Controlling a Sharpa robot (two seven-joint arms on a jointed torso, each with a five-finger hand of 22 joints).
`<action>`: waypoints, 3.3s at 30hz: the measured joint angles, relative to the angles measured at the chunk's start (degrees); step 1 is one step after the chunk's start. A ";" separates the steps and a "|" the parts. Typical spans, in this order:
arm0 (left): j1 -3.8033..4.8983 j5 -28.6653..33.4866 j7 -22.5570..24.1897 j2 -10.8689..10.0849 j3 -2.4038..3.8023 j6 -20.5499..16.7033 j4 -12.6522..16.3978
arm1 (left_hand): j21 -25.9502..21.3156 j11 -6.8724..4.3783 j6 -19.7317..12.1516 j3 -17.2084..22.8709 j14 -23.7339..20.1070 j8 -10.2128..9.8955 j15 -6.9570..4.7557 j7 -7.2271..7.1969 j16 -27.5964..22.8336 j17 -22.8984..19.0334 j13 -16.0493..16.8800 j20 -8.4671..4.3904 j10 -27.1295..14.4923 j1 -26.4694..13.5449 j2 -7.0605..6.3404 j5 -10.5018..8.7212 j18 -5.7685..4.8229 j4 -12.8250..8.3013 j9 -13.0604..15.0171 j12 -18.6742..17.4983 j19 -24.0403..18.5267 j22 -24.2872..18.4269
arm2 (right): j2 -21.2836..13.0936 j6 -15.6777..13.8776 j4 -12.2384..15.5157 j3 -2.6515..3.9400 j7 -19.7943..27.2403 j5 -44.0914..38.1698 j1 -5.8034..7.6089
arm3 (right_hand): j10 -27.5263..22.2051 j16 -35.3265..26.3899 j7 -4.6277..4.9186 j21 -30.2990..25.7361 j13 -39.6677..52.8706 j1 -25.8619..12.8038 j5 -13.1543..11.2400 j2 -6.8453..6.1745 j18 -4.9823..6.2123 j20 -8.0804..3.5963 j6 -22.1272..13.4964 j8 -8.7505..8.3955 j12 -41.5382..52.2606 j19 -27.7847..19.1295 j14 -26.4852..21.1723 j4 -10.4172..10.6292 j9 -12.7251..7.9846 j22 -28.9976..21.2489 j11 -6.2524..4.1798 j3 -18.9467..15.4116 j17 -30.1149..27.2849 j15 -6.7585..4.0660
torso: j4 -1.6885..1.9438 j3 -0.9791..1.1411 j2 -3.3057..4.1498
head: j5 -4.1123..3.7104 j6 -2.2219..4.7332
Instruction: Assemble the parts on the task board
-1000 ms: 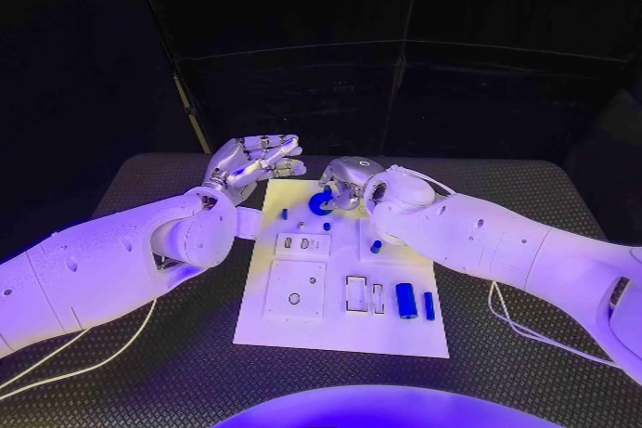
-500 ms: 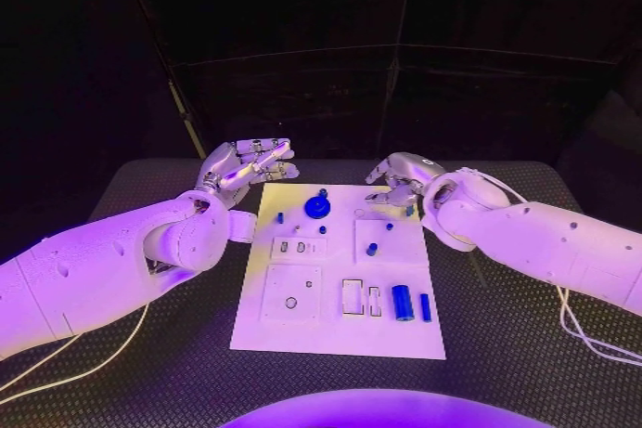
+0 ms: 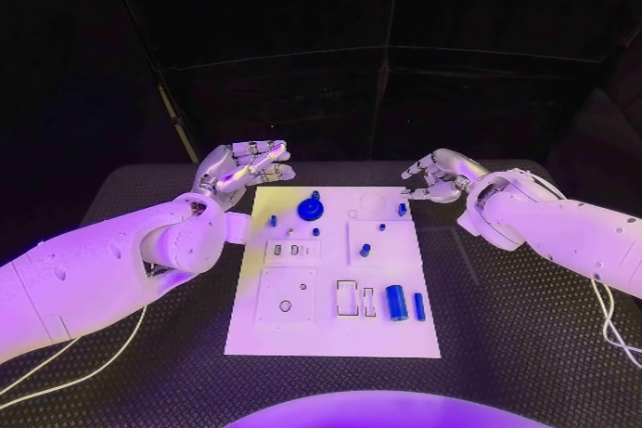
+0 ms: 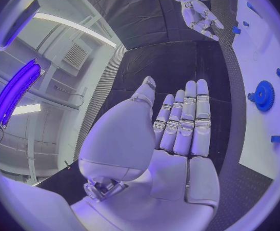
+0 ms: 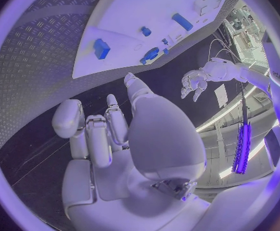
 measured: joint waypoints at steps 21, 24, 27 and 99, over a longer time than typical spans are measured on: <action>-0.03 0.00 0.02 0.49 -0.01 0.15 -0.93 | 0.00 0.00 0.00 0.00 0.00 0.00 0.00 0.00 0.00 -0.01 0.00 0.00 0.00 0.00 0.00 0.00 0.00 0.00 0.00 0.00 0.00 -0.04 | 0.86 3.30 -3.42 -0.03 2.92 2.74 -3.08 | -0.01 0.00 0.00 0.00 0.08 0.31 0.25 -0.32 0.00 0.00 0.00 0.00 0.00 0.00 0.00 -0.18 0.00 0.01 0.00 -0.18 0.00 0.00 | 0.07 -0.08 0.03 | -0.52 -0.59; -0.03 0.00 0.02 0.51 -0.01 0.16 -0.98 | 0.00 0.00 0.00 0.00 0.00 0.00 0.00 0.00 0.00 0.04 0.00 0.00 0.00 0.00 0.00 0.00 0.00 0.00 0.00 0.00 0.00 -0.04 | 1.14 3.61 -3.71 -0.03 3.07 2.84 -3.20 | -0.01 0.00 0.00 0.00 0.13 0.31 0.25 -0.32 0.00 0.00 0.00 0.00 0.00 0.00 0.00 -0.17 0.00 0.01 0.00 -0.17 -0.01 0.00 | 0.07 -0.08 0.02 | -0.52 -0.65; -0.03 0.00 0.02 0.54 -0.01 0.17 -1.02 | 0.00 0.00 0.00 0.00 0.00 0.00 0.00 0.00 0.00 0.04 0.00 0.00 0.00 0.00 0.00 0.00 0.00 0.00 0.00 0.00 0.00 -0.04 | 1.44 3.87 -3.97 -0.03 3.22 2.90 -3.27 | -0.01 0.00 0.00 0.00 0.17 0.71 0.25 0.08 0.00 0.00 0.00 0.00 0.00 0.00 0.00 -0.17 0.00 0.01 0.00 -0.17 -0.01 0.00 | 0.10 -0.08 0.02 | -0.48 -0.67; -0.03 -0.01 -0.01 0.25 -0.01 0.17 -1.22 | 0.00 0.00 0.00 -0.15 0.00 0.00 0.00 0.00 -0.09 0.07 0.00 0.00 0.00 0.00 0.00 0.00 0.00 -0.17 0.00 0.00 0.00 -0.08 | 2.36 -2.77 13.54 0.10 -6.17 -1.65 -3.89 | 2.86 0.00 -2.63 1.28 1.06 2.40 -2.93 6.23 -0.91 -2.37 9.91 4.44 2.33 2.36 0.10 -4.60 0.80 3.05 -2.87 5.76 0.00 -2.78 | 0.19 -0.01 -0.12 | 0.74 -1.04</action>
